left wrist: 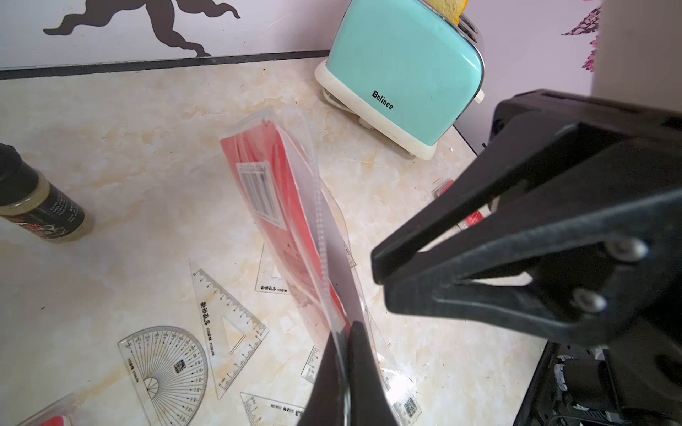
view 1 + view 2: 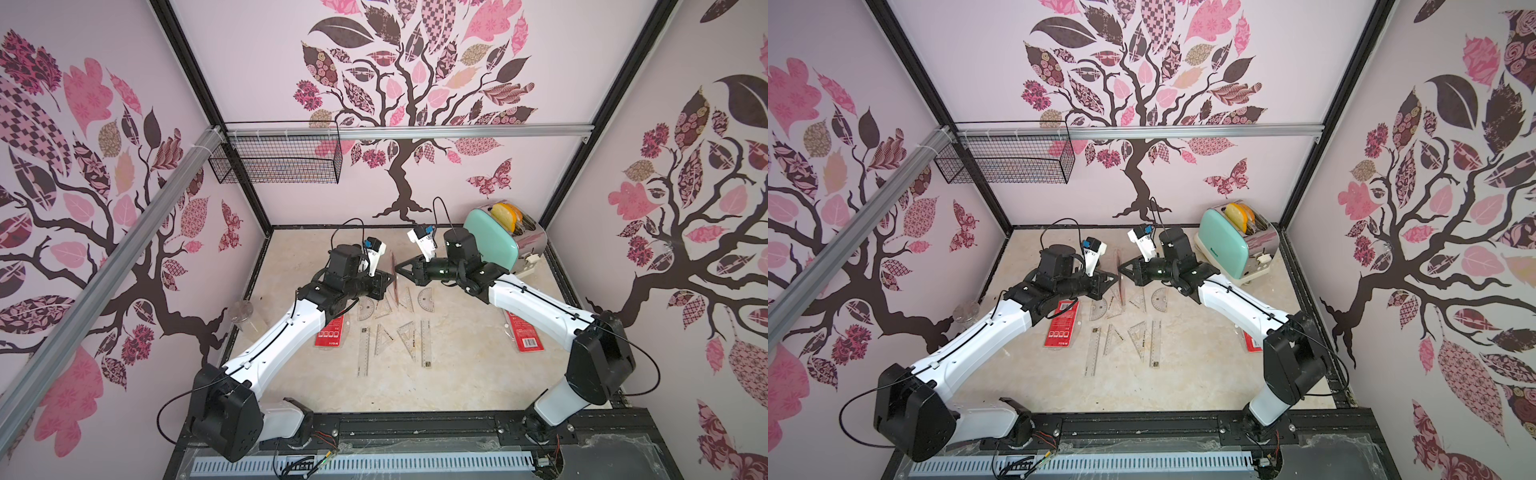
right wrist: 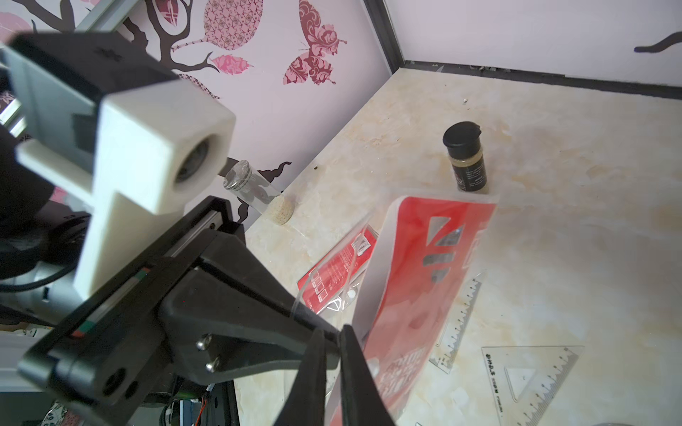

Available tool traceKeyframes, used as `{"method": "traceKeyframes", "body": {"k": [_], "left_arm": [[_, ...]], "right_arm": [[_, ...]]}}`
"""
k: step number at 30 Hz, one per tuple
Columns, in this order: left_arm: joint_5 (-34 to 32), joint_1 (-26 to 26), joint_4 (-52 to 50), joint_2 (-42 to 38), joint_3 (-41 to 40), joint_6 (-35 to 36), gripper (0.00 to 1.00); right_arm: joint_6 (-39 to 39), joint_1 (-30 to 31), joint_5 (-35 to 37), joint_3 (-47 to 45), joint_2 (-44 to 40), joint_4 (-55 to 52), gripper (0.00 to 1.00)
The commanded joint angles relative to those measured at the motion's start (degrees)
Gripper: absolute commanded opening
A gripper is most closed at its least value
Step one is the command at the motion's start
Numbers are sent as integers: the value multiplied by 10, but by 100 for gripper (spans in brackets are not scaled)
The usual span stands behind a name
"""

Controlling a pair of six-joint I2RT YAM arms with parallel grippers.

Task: Open the ruler set and take out the ruler
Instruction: Take out the ruler from the ruler set bag.

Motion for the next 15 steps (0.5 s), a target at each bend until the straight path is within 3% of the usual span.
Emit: {"method": "traceKeyframes", "body": {"k": [1, 15], "left_arm": [[4, -3, 18, -3, 19, 6, 0], [-1, -7, 22, -27, 13, 14, 0]], "right_arm": [[11, 1, -16, 19, 10, 18, 12], [-20, 2, 71, 56, 41, -68, 13]]}}
